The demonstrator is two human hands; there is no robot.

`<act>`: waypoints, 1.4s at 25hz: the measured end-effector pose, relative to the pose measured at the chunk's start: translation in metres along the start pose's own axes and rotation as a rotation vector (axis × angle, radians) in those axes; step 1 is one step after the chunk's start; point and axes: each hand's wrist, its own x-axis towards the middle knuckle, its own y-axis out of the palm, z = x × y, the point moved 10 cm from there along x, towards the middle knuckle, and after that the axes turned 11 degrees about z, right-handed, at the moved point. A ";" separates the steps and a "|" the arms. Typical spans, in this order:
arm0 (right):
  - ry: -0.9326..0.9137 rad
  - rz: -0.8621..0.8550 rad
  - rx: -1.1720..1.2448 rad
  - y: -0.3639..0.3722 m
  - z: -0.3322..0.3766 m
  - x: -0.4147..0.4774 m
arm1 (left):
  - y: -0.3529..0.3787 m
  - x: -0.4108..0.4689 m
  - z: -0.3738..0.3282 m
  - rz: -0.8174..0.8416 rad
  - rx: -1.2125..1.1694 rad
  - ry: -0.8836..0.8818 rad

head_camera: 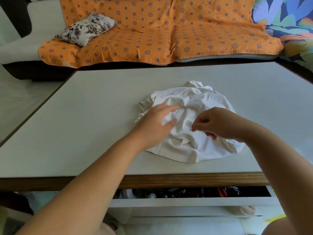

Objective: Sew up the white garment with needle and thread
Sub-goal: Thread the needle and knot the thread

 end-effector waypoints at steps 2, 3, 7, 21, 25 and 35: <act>-0.022 -0.009 -0.033 0.000 0.006 0.000 | 0.048 0.000 -0.014 0.275 -0.059 0.011; -0.032 -0.010 -0.051 0.000 0.009 0.000 | 0.058 0.001 -0.010 0.317 -0.114 -0.014; -0.040 0.003 -0.038 -0.003 0.010 -0.005 | 0.047 0.005 0.008 0.248 -0.301 -0.111; 0.009 -0.067 0.066 -0.032 -0.011 -0.020 | 0.009 -0.005 0.032 0.145 -0.307 -0.213; 0.028 -0.078 0.069 -0.035 -0.013 -0.022 | 0.004 -0.010 0.037 0.143 -0.305 -0.247; 0.044 -0.076 0.065 -0.035 -0.015 -0.024 | -0.006 -0.013 0.053 0.130 -0.263 -0.307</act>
